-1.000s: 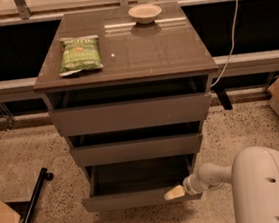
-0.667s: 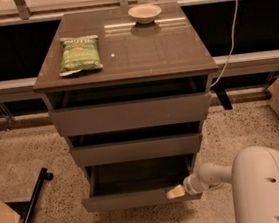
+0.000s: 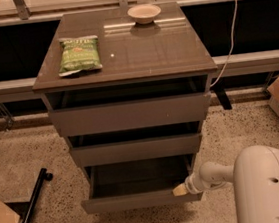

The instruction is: Open bottom drawer

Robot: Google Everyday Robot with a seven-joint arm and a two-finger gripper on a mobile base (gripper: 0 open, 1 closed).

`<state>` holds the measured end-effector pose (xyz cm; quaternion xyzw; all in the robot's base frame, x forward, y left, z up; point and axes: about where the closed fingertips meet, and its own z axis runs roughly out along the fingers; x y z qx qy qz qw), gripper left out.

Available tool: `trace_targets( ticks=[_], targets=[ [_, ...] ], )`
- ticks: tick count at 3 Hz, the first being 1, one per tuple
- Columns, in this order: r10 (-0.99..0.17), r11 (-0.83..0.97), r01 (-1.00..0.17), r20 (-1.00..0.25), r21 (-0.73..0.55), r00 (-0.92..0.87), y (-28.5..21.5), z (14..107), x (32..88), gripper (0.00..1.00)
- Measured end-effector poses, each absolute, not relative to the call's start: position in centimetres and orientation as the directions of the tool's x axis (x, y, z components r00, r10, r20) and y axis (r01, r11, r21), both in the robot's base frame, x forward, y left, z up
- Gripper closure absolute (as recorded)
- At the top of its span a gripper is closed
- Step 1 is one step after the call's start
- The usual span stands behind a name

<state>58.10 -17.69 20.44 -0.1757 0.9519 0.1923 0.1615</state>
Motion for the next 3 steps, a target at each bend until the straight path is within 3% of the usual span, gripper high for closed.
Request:
trace_targets(
  ticks=[1, 2, 3],
  targets=[
    [-0.272, 0.864, -0.397, -0.375, 0.309, -0.886, -17.69, 20.48, 58.10, 0.89],
    [-0.272, 0.864, -0.396, -0.375, 0.309, -0.886, -17.69, 21.14, 58.10, 1.00],
    [-0.272, 0.864, -0.396, -0.375, 0.309, -0.886, -17.67, 21.20, 58.09, 1.00]
  ],
)
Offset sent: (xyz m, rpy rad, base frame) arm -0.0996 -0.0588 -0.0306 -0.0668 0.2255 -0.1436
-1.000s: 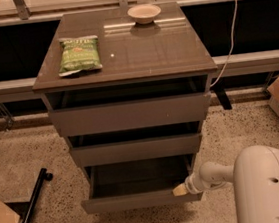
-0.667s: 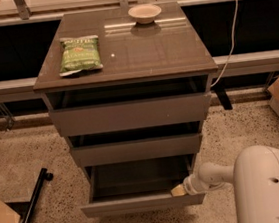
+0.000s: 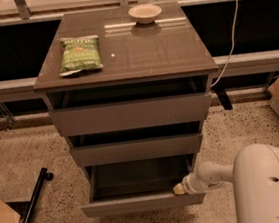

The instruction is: Open bottom drawer

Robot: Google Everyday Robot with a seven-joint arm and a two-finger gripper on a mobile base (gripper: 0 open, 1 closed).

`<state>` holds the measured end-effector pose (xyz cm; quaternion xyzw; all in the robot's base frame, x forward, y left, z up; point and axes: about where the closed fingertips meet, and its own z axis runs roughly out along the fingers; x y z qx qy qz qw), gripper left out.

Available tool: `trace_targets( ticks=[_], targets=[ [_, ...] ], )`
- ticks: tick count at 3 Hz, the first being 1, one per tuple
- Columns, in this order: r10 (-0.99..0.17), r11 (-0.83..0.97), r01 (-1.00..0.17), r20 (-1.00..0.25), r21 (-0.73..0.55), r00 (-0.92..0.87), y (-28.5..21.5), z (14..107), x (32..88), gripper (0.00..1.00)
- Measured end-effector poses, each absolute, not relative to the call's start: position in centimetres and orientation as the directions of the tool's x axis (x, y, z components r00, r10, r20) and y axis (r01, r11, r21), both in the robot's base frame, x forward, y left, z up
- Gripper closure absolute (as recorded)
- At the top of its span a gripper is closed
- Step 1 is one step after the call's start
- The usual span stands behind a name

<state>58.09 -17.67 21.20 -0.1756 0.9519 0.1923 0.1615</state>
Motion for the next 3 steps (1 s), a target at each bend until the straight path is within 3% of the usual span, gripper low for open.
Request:
trace_targets(
  ticks=[2, 3],
  targets=[
    [-0.272, 0.864, -0.396, -0.375, 0.309, -0.886, -17.61, 21.23, 58.08, 1.00],
    [-0.272, 0.864, -0.396, -0.375, 0.309, -0.886, -17.61, 21.23, 58.08, 0.82]
  ],
)
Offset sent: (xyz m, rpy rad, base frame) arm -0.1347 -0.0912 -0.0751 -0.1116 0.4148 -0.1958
